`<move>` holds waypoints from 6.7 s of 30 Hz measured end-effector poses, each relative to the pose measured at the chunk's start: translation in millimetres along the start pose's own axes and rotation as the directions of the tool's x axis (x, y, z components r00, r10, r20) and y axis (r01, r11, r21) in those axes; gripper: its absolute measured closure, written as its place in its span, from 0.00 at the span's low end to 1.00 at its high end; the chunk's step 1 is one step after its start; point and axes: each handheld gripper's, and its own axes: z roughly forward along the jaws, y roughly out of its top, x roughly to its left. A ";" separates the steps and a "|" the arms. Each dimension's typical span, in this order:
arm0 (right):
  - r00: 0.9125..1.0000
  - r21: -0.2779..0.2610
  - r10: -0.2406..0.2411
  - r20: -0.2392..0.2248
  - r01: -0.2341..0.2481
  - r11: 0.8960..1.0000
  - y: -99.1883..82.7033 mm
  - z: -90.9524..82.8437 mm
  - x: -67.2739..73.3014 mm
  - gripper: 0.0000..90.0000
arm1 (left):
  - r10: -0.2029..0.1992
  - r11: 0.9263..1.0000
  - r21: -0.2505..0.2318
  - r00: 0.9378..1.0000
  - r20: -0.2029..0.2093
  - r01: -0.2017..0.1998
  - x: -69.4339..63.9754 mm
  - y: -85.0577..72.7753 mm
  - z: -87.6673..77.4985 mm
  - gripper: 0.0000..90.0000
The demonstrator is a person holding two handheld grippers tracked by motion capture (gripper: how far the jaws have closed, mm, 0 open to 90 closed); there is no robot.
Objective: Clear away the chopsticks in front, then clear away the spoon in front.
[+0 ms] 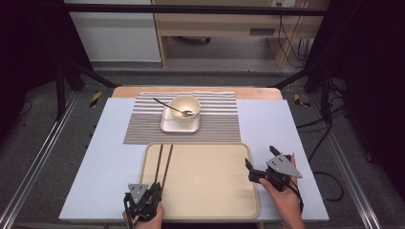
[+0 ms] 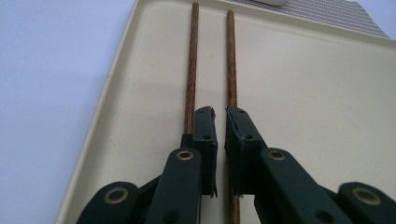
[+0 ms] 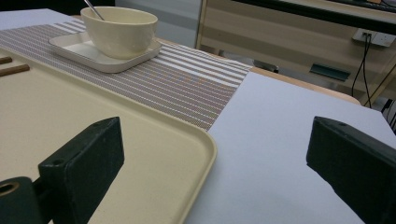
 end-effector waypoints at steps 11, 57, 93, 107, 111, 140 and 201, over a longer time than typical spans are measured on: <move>1.000 0.000 -0.001 0.001 0.001 1.000 0.0 0.1 -0.3 0.05 | 0.029 0.999 -0.023 1.000 0.007 -0.029 -6.2 4.3 -4.8 0.86; 0.996 0.013 -0.016 0.089 0.015 1.000 -0.8 1.6 -2.4 0.06 | 0.374 0.928 -0.102 0.890 0.263 -0.360 -10.6 154.0 73.0 0.18; 0.993 0.035 -0.025 0.117 0.021 0.999 -3.6 4.6 -6.4 0.07 | 0.391 0.919 -0.122 0.906 0.159 -0.375 18.6 210.5 137.6 0.13; 0.991 0.037 -0.024 0.128 0.019 0.999 -3.6 2.8 -8.0 0.07 | 0.381 0.924 -0.076 0.916 0.127 -0.374 28.2 206.4 170.1 0.13; 0.991 0.039 -0.022 0.128 0.017 0.999 -3.8 2.6 -8.1 0.07 | 0.359 0.933 -0.076 0.925 0.126 -0.352 30.2 207.3 178.2 0.16; 0.992 0.055 -0.032 0.125 0.026 0.998 -5.2 4.5 -6.9 0.07 | 0.276 0.954 -0.167 0.947 0.165 -0.249 33.6 210.9 208.6 0.50; 0.992 0.070 -0.039 0.124 0.030 0.997 -6.3 5.8 -6.7 0.08 | 0.255 0.935 -0.315 0.925 0.281 -0.163 13.1 214.3 179.6 0.98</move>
